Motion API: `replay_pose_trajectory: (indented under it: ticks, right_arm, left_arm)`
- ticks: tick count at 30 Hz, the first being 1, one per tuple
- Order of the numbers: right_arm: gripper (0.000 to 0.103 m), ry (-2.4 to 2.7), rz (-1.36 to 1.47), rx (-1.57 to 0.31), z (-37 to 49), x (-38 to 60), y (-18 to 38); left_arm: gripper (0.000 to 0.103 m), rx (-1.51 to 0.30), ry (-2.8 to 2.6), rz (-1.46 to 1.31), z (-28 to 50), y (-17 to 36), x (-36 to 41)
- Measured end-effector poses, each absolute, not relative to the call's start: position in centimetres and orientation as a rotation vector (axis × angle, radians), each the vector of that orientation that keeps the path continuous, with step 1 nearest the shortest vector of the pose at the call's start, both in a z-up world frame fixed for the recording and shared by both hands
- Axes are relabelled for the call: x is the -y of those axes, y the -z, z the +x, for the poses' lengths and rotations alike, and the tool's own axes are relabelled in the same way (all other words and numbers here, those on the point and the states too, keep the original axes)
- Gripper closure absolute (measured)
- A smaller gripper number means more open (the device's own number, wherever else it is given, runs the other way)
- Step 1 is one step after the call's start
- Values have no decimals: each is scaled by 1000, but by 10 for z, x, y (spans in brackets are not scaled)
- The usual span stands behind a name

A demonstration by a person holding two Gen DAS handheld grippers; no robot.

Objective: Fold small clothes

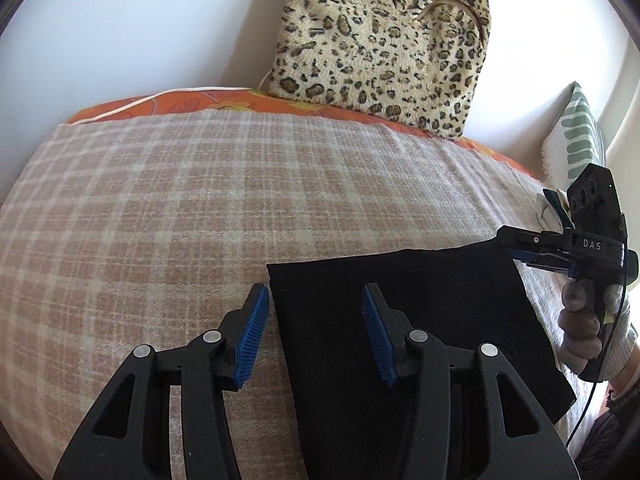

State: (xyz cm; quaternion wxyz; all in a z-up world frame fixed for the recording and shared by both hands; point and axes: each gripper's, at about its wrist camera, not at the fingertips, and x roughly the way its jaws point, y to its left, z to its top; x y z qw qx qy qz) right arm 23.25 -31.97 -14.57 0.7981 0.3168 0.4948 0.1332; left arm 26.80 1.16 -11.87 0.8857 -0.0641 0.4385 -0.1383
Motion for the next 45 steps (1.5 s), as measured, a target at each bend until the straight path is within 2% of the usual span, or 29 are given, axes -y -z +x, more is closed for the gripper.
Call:
replay_pose_trajectory:
  ticks: [2,3,4,8,12,15,17,21,26,39,42,45]
  right_arm:
    - [77,-311,671,-1070,236,313,147]
    - [83,-311,652,-1074,237,309,146]
    - [95,-313,629,-1068,236,305,144]
    - [99,-249,462,-1048,233,291,128]
    - [99,-224,480,-1057,231,293,134]
    - [88,-240,524,-1052,228,295,129]
    - [66,-246,574,-1032,224,303,125]
    - [62,-297,642,-1045,220,318,126]
    - [53,-313,676,-1082,210,327,137]
    - [50,-355,755,-1111,202,328,145]
    - [48,-372,762,-1109,202,327,146]
    - [45,-391,790,-1103,204,328,149]
  left_arm:
    - [56,-916,274,-127,271,122,-12]
    - [56,-920,262,-116,271,124,-12]
    - [56,-924,250,-107,272,125,-12]
    - [57,-919,217,-46,271,129,-10]
    - [56,-920,195,-38,271,126,-11]
    - [57,-897,186,-48,262,114,-18]
    - [56,-880,189,-85,252,104,-25]
    - [56,-870,228,-212,223,85,-41]
    - [56,-885,279,-419,177,79,-56]
    - [55,-1069,326,-757,115,135,-56]
    - [55,-1101,358,-762,112,143,-45]
    - [49,-1096,381,-755,116,141,-40]
